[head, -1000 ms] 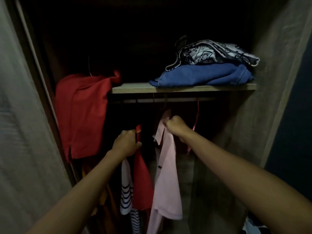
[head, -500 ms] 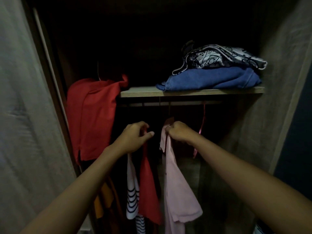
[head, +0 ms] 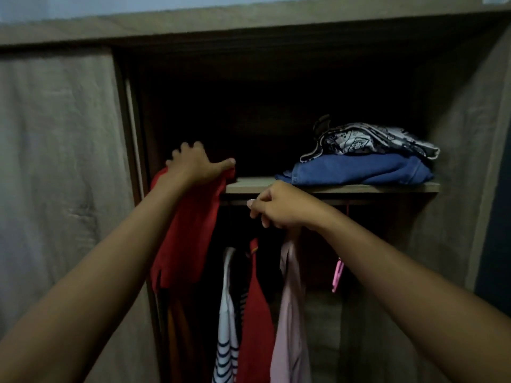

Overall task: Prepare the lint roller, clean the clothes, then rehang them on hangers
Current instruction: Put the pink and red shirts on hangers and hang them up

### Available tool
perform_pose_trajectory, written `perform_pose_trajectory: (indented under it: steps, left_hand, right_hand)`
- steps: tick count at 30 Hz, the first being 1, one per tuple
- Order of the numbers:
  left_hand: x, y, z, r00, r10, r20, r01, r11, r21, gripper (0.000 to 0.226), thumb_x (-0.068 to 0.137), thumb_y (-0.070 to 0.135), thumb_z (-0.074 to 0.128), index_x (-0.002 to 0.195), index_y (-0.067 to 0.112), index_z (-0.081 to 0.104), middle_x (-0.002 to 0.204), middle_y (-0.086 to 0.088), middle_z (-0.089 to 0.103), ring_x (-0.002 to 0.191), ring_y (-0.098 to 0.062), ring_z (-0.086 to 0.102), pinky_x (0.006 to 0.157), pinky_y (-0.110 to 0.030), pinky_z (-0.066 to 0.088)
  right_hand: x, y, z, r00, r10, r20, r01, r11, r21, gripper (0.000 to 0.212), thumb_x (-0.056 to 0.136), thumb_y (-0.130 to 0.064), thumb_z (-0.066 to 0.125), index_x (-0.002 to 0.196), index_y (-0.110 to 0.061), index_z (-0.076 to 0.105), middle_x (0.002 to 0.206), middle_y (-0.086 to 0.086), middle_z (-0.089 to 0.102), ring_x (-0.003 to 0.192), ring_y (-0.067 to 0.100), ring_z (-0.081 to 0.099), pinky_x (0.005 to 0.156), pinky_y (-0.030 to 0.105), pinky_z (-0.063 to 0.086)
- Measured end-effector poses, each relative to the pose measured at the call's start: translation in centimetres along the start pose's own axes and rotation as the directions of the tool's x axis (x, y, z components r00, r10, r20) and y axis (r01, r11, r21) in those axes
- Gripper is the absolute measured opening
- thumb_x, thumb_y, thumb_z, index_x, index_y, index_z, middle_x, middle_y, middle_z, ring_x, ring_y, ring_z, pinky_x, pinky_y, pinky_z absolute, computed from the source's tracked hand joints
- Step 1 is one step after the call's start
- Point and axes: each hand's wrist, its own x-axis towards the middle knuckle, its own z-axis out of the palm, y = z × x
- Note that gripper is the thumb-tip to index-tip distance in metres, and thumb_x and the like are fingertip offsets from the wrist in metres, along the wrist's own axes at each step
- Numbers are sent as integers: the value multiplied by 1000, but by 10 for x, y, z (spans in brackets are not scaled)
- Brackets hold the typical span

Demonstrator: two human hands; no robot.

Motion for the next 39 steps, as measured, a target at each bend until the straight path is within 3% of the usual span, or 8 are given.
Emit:
perform_pose_trajectory:
  steps: [4,11,16,20,24,27,32,39]
  left_hand:
    - [9,-15,4,969,-128,211,104,987,122,98,75,82,53,140,8,52,145,-23,49,128,-43,52,108,-51,43]
    - [-18,-12,7,995,98,-32,-96,993,64,38,90,31,65,110,-1,61,115,-26,63,106,-44,61,88,-43,49]
    - [-58,-19,-2,957,282,-73,-282,959,20,28,85,28,68,100,5,65,105,-20,66,104,-40,60,82,-41,46]
    - [-88,-27,-12,894,438,-93,-444,895,-53,18,80,25,70,90,10,67,95,-16,69,97,-38,62,73,-38,41]
    - [-104,-33,-18,812,575,-99,-582,811,-59,27,72,33,67,87,10,66,94,-14,68,91,-36,63,74,-41,46]
    - [-112,-42,-19,778,626,-62,-628,776,-49,40,70,34,64,98,8,70,101,-17,68,96,-37,63,80,-43,51]
    - [-127,-70,-23,804,591,-58,-594,796,-117,44,76,52,59,96,13,70,95,-5,68,89,-26,65,76,-40,52]
    - [-128,-101,-62,990,86,-108,-135,763,-632,64,84,74,54,100,14,70,94,-7,73,87,-19,71,78,-37,57]
  right_hand:
    - [6,-13,-9,996,-29,-84,29,1000,4,36,99,-37,56,80,-12,75,59,-1,66,41,10,49,40,19,38]
    - [20,-23,-12,972,0,-236,18,997,73,28,96,-33,63,81,-12,74,66,0,69,47,10,54,40,17,39]
    - [34,-29,-7,927,8,-375,12,999,51,27,91,-46,66,86,-19,69,82,-6,69,78,14,65,67,28,49]
    - [50,-45,-5,917,73,-392,-66,997,31,64,80,-68,65,119,-18,55,114,4,65,97,21,65,77,29,48]
    - [69,-63,5,943,100,-317,-112,994,-19,123,58,-83,69,150,-11,31,146,15,50,131,33,53,106,40,45]
    - [79,-71,12,953,88,-291,-143,974,-173,120,57,-73,79,150,-13,32,145,20,51,131,39,52,107,46,45]
    - [85,-71,22,934,107,-342,-158,979,-125,70,56,-47,82,119,-18,68,119,15,70,105,34,67,93,43,56]
    - [25,-77,38,839,-239,-488,195,971,-139,62,66,-26,75,127,-32,64,120,-8,71,111,16,65,98,28,49]
